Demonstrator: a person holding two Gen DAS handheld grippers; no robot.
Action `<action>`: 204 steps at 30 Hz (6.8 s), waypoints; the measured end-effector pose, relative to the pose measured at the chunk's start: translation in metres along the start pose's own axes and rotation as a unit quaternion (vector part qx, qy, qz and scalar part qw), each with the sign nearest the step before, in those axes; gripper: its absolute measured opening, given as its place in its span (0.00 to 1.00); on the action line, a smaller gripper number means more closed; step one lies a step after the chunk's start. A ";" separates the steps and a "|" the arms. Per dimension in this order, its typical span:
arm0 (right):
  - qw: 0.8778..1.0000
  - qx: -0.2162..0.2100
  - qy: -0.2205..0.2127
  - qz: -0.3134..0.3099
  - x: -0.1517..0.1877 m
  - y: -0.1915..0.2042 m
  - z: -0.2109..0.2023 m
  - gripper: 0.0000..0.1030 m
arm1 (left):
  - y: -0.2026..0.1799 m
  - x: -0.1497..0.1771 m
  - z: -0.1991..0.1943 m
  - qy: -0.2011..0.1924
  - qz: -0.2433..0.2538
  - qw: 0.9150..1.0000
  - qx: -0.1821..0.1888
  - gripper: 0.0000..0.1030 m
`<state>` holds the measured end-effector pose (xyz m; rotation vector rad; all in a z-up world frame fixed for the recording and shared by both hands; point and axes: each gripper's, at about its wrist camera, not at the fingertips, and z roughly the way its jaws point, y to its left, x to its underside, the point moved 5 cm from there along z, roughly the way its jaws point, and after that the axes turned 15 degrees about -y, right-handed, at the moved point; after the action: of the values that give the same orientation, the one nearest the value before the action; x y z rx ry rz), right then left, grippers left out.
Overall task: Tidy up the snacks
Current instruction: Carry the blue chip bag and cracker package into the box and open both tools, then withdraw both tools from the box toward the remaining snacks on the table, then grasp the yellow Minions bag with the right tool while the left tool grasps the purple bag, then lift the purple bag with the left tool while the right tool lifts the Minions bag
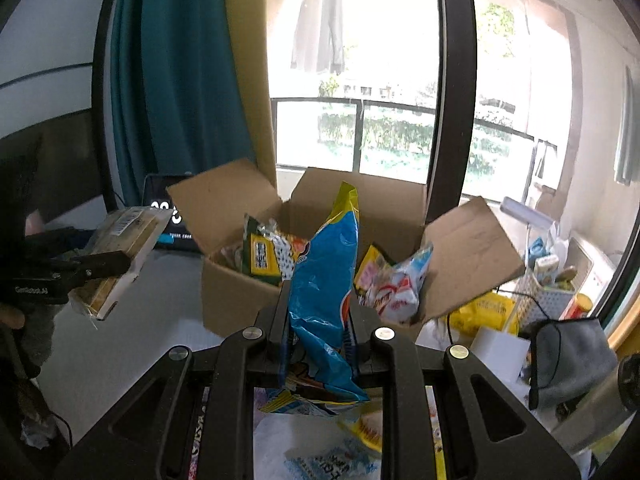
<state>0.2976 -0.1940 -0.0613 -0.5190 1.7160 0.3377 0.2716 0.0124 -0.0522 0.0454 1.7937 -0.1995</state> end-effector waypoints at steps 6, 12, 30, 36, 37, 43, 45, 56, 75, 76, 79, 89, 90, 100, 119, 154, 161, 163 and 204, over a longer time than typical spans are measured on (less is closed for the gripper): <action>1.000 0.005 -0.009 0.007 -0.015 -0.011 0.010 0.22 | -0.018 -0.020 0.010 -0.020 0.010 1.000 0.018 0.78; 1.000 0.020 -0.016 0.005 -0.027 -0.023 0.023 0.22 | -0.028 -0.031 0.032 -0.021 0.015 0.999 0.029 0.78; 0.998 0.055 -0.038 -0.009 -0.047 -0.060 0.060 0.22 | -0.035 -0.066 0.121 -0.023 0.034 0.999 0.007 0.79; 0.997 0.063 -0.042 0.002 -0.043 -0.076 0.074 0.22 | -0.048 -0.057 0.156 -0.013 0.049 0.999 0.005 0.80; 0.997 0.064 -0.043 0.006 -0.043 -0.079 0.077 0.22 | -0.049 -0.054 0.164 -0.009 0.051 0.999 0.005 0.80; 0.996 0.085 -0.041 0.009 -0.039 -0.095 0.091 0.22 | -0.055 -0.028 0.209 0.029 0.062 0.998 -0.011 0.83; 0.995 0.089 -0.039 0.007 -0.037 -0.098 0.094 0.22 | -0.054 -0.021 0.220 0.037 0.063 0.997 -0.015 0.93; 0.995 0.091 -0.026 0.006 -0.036 -0.095 0.119 0.22 | -0.024 -0.038 0.199 0.011 0.015 1.000 -0.007 0.98; 0.994 0.104 0.007 0.030 -0.038 -0.062 0.208 0.66 | 0.056 -0.056 0.140 -0.038 0.005 0.997 -0.071 0.98; 0.994 0.105 0.007 0.028 -0.039 -0.061 0.207 0.66 | 0.057 -0.056 0.139 -0.038 0.003 0.997 -0.071 0.98; 0.994 0.107 0.013 0.020 -0.041 -0.056 0.199 0.66 | 0.055 -0.055 0.134 -0.040 0.002 0.997 -0.067 0.98; 0.995 0.102 0.018 0.006 -0.039 -0.043 0.158 0.66 | 0.038 -0.057 0.107 -0.051 -0.007 0.997 -0.060 0.98; 0.995 0.100 0.018 0.004 -0.039 -0.041 0.153 0.66 | 0.036 -0.056 0.103 -0.051 -0.008 0.997 -0.061 0.98; 0.997 0.073 -0.001 0.020 -0.045 -0.031 0.085 0.66 | 0.003 -0.052 0.070 -0.056 -0.005 0.998 -0.040 0.98; 0.997 0.072 -0.034 0.025 -0.027 -0.032 -0.009 0.66 | -0.052 -0.012 0.038 -0.035 0.006 0.999 -0.019 0.98; 0.980 0.088 0.103 0.148 0.133 -0.110 -0.015 0.80 | -0.078 0.200 0.060 0.239 -0.077 0.968 0.004 0.98; 0.969 0.071 0.147 0.184 0.162 -0.111 0.003 0.80 | -0.080 0.205 0.057 0.232 -0.067 0.970 0.013 0.97; 0.964 0.062 0.154 0.207 0.166 -0.112 0.004 0.80 | -0.078 0.204 0.055 0.231 -0.071 0.970 0.017 0.84; 0.990 -0.060 0.083 0.101 0.108 0.054 -0.041 0.35 | 0.006 0.179 -0.005 0.188 -0.078 0.979 -0.009 0.29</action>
<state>0.2190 -0.1851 -0.1612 -0.4713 1.9244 0.5590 0.2266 0.0055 -0.2252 -0.0765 2.1785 -0.3021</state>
